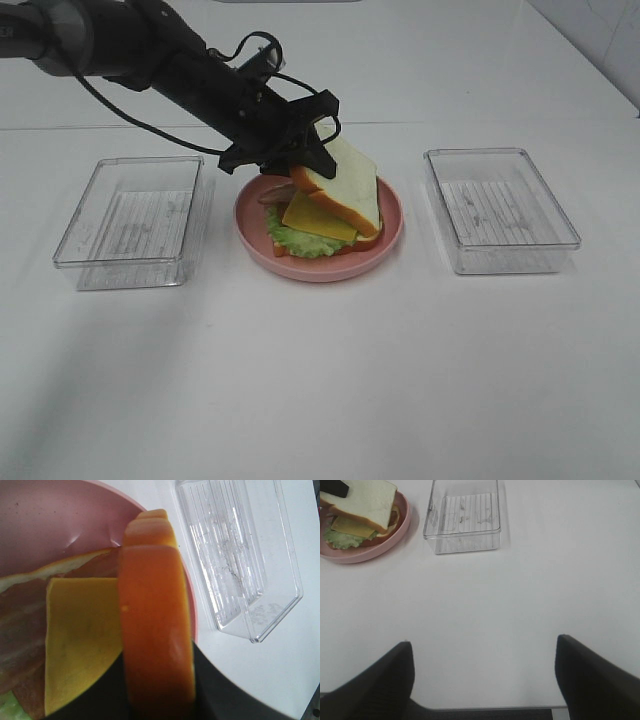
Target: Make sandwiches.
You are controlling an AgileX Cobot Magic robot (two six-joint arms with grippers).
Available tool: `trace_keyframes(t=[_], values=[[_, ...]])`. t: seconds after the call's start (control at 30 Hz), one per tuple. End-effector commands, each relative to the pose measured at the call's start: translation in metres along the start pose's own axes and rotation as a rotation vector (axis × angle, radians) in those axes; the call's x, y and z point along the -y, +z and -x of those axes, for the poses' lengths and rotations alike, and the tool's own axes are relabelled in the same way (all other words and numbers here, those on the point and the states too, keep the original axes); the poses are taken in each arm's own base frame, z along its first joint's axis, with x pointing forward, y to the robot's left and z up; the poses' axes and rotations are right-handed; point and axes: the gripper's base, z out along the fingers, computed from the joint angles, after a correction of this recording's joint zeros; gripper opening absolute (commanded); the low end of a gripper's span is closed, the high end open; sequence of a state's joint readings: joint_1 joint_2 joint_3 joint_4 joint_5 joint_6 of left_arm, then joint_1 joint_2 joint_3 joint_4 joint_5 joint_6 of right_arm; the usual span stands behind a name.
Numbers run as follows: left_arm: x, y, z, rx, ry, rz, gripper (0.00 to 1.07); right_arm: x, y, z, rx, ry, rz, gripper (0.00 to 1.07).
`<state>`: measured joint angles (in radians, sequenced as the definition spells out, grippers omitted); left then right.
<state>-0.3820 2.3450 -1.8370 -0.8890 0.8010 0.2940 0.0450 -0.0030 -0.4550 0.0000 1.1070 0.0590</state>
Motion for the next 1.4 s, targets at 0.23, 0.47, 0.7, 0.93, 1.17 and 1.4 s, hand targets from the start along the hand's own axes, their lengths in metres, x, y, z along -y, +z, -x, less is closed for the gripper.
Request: trace_keyframes(t=[0.23, 0.47, 0.7, 0.93, 1.17, 1.4], values=[[-0.001, -0.001, -0.002, -0.022, 0.020, 0.017, 0.66, 0.000, -0.002, -0.003, 0.032, -0.017, 0.002, 0.75], [0.007, -0.032, 0.003, -0.036, 0.085, 0.127, 0.85, 0.000, -0.002, -0.003, 0.032, -0.017, 0.002, 0.75], [0.027, -0.082, 0.008, -0.058, 0.193, 0.306, 0.85, 0.000, -0.002, -0.003, 0.032, -0.017, 0.002, 0.75], [0.039, -0.118, 0.008, -0.099, 0.277, 0.434, 0.85, 0.000, -0.002, -0.003, 0.032, -0.017, 0.002, 0.75], [-0.014, -0.199, 0.033, -0.088, 0.155, 0.679, 0.85, 0.000, -0.002, -0.003, 0.032, -0.017, 0.002, 0.75], [-0.078, -0.274, 0.038, 0.009, 0.001, 0.656, 0.85, 0.000, -0.002, -0.003, 0.032, -0.017, 0.002, 0.75]])
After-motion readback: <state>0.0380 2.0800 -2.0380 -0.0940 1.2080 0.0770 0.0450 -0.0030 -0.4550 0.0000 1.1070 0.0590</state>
